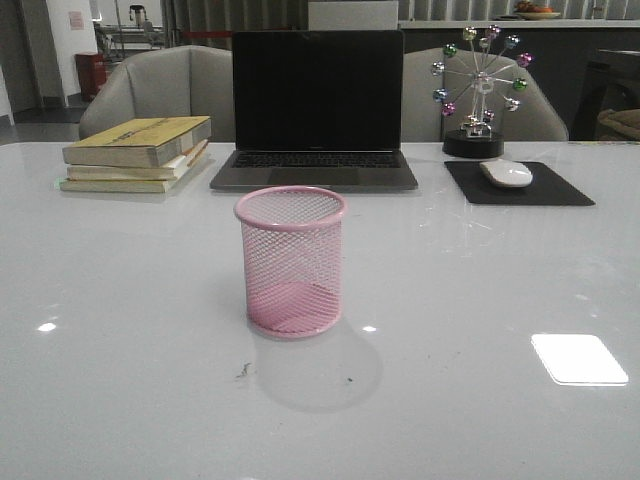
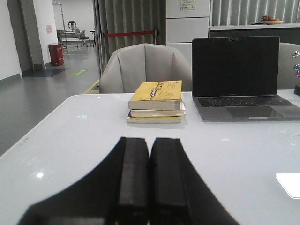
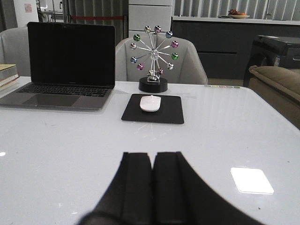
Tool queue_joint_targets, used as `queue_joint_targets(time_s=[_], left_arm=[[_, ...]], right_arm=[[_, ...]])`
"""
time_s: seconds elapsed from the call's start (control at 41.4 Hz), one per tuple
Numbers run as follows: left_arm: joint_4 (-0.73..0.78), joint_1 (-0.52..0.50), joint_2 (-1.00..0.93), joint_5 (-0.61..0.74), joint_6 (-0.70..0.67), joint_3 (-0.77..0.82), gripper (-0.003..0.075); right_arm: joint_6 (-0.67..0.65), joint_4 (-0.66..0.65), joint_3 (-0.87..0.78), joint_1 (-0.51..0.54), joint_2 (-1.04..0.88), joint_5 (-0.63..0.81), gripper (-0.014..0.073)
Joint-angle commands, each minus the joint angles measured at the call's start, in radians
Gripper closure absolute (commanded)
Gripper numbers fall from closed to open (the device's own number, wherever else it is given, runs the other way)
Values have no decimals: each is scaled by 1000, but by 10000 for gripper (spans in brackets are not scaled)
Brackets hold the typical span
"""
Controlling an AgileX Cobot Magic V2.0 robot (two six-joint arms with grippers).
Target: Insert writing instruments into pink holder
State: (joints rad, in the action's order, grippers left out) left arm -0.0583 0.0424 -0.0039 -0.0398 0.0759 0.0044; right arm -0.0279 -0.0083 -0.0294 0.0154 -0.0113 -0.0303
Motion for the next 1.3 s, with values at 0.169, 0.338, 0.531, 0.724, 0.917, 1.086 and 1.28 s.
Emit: queue_joint_targets(time_s=[0.169,0.338,0.531,0.724,0.917,1.086,1.28], left_arm=[[-3,1,-22,93,0,4,629],[-3,1,-22,93,0,4,629],[-3,1,-22,93,0,4,629],[-3,1,-22,93,0,4,629],[-3,1,-22,139,-2,-6,629],[-31,1,-20,134,-7,-145,629],[-65,1,25,-61,-7,-447,629]], right_arm=[[0,-1,6,7,-18,92,527],[0,-1,6,7,-18,92,527],[0,-1,6,7,-18,92,527],[0,-1,6,7,-18,112,527],[0,-1,24,7,-18,178,527],[0,-1,168,7,-18,133,527],[0,-1,429,7,24,-36,527]])
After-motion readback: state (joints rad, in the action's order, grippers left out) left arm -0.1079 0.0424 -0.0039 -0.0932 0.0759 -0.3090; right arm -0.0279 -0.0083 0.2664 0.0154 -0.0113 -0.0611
